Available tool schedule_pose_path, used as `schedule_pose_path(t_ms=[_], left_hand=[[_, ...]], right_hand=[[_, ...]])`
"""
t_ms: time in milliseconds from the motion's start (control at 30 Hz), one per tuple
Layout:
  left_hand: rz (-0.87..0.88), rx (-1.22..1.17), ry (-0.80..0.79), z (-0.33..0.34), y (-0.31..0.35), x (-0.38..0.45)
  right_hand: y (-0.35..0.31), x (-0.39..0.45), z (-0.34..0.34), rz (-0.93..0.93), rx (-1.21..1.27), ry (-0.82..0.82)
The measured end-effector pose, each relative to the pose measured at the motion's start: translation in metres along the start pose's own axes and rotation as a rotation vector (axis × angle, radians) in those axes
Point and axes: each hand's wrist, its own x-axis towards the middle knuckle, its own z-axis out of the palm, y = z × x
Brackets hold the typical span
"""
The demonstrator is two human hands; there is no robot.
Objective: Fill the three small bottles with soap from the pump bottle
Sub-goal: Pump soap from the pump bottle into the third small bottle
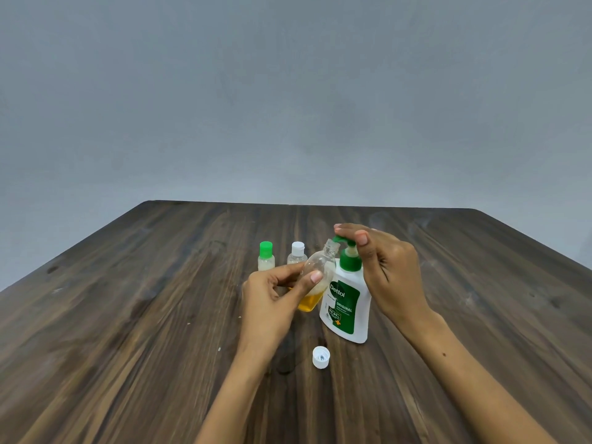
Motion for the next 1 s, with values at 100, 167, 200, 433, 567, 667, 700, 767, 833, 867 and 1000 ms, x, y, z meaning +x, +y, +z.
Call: schedule_pose_path(t_ms=[100,167,200,433,567,667,700,767,833,867,1000], left_hand=[[0.006,0.003,-0.012,0.000,0.000,0.000],[0.001,0.013,-0.020,0.000,0.000,0.000],[-0.005,0.008,-0.022,0.000,0.000,-0.001],[-0.002,0.016,-0.019,0.000,-0.001,-0.001],[-0.007,0.021,-0.026,0.000,-0.003,-0.001],[-0.005,0.023,-0.025,0.001,-0.002,-0.002],[-0.003,0.023,-0.025,0.000,-0.002,-0.002],[0.005,0.018,-0.026,0.000,-0.001,-0.002],[0.012,0.012,-0.026,0.000,-0.002,-0.001],[0.011,0.009,-0.026,0.001,-0.002,-0.001],[0.008,0.014,-0.019,0.002,-0.004,-0.003]], right_hand=[[-0.001,-0.002,0.003,0.005,0.024,0.007],[0.000,-0.004,0.004,0.006,0.032,0.006],[0.001,-0.004,0.004,0.009,0.032,0.005],[0.002,-0.002,0.002,0.010,0.050,0.020],[0.000,-0.009,0.009,0.028,0.072,0.030],[0.002,-0.005,0.007,0.029,0.068,0.030],[0.002,-0.003,0.005,0.022,0.047,0.031],[0.004,-0.002,0.005,0.012,0.025,0.039],[0.003,-0.006,0.007,0.014,0.036,0.052],[0.004,-0.009,0.009,0.019,0.041,0.056],[0.004,-0.010,0.008,0.019,0.058,0.056]])
